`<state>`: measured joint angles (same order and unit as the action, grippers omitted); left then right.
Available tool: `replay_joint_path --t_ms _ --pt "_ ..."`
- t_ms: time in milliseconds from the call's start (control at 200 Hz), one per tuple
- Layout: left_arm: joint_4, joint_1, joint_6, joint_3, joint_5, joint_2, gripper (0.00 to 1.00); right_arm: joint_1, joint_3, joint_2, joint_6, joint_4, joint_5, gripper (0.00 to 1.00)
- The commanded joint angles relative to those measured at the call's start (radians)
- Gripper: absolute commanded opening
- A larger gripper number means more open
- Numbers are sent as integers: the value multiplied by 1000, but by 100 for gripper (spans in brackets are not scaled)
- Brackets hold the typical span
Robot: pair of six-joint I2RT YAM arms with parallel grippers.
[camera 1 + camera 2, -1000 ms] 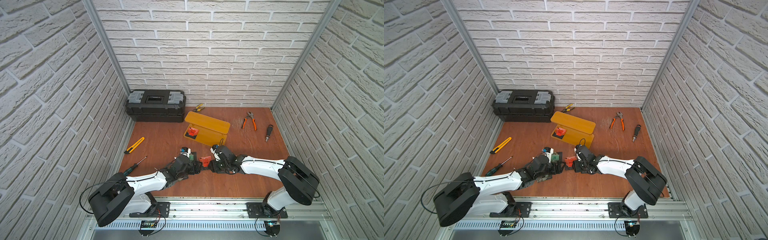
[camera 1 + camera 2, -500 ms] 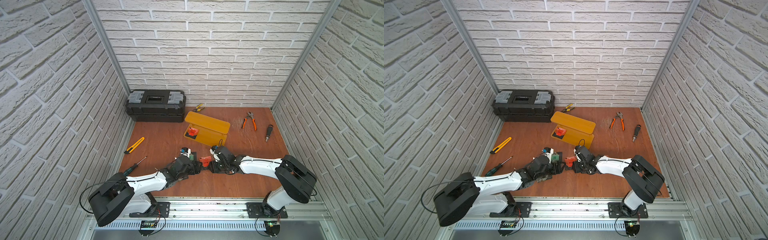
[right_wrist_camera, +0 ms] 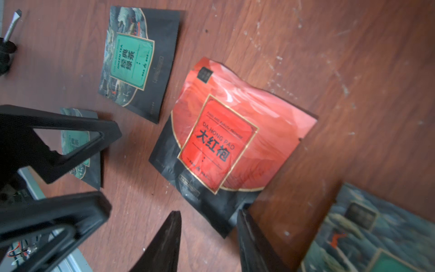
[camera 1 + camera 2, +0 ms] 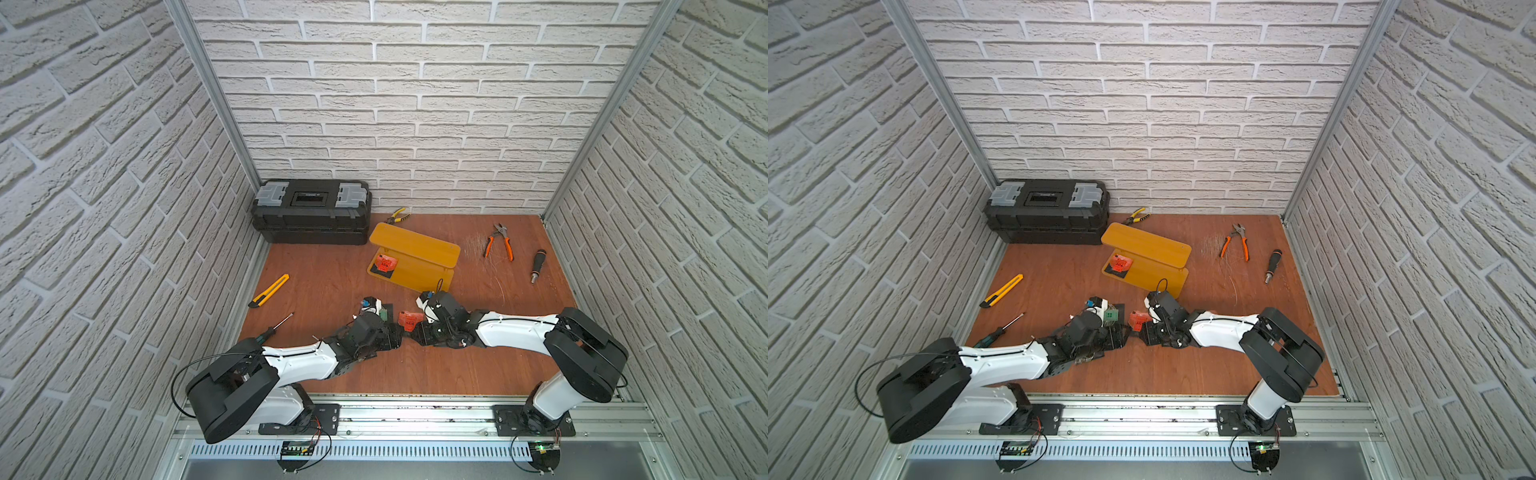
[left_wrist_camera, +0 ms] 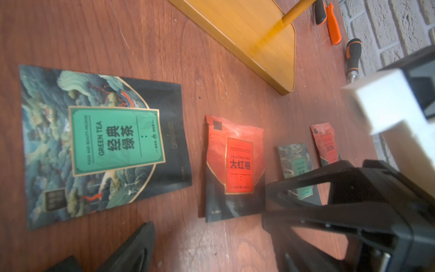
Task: Place the tea bags on the shelf by color
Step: Pick up the tea bag from the center of the board.
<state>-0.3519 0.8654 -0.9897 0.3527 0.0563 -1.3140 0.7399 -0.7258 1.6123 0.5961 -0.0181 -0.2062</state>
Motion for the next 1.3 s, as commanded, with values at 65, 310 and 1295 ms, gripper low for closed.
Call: replay_joint_path --t_ms 65,310,1295 --pt "-75 6 -25 0 3 -28 78 3 2 -17 10 12 10 43" --pt "-151 5 -64 -7 -24 -80 73 -2 -3 -76 -23 -40 112 43" --pt "-168 5 -105 -23 -24 -103 70 -80 -179 121 -125 -19 124 42"
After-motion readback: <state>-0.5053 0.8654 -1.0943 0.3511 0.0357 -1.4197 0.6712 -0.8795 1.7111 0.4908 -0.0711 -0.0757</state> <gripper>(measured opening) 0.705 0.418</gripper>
